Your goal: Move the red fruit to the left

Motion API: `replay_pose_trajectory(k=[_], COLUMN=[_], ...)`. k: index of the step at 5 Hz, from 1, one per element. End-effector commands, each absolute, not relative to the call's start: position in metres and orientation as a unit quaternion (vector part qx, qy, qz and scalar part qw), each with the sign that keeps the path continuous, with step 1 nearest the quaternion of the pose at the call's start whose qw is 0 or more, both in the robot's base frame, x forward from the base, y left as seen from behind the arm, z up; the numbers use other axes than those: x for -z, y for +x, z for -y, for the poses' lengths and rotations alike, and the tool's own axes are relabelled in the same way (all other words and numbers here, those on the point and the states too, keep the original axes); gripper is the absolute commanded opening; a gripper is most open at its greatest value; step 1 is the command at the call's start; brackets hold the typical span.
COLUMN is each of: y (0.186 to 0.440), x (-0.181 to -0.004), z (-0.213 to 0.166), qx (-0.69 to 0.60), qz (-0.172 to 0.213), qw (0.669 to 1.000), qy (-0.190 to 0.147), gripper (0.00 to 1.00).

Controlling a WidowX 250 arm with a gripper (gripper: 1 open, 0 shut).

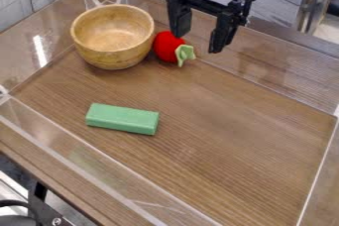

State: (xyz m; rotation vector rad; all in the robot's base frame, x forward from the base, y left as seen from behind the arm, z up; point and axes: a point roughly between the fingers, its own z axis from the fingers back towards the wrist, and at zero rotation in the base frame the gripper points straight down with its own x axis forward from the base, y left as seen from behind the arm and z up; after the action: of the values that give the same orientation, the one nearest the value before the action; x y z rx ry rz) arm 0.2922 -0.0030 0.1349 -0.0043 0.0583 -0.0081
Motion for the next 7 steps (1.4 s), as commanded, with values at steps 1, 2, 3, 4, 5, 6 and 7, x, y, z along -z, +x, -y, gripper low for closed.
replay_pose_trajectory(k=[1,2,3,4,5,6,7], y=[0.287,0.280,0.281,0.283,0.284,0.284,0.283], x=[-0.127,-0.117,-0.122,-0.127,-0.127,-0.128,-0.129], z=[0.005,0.008,0.005,0.002,0.000,0.001,0.002], qx=[0.004,-0.005,-0.018,-0.025,-0.025,-0.021,-0.017], qz=[-0.034,-0.026,0.009,0.034,0.048,0.053,0.058], qw=[0.999,0.999,0.999,0.998,0.998,0.998,0.998], qy=[-0.012,-0.026,-0.033,-0.038,-0.035,-0.034,-0.033], gripper=[1.00,1.00,1.00,1.00,1.00,1.00,1.00])
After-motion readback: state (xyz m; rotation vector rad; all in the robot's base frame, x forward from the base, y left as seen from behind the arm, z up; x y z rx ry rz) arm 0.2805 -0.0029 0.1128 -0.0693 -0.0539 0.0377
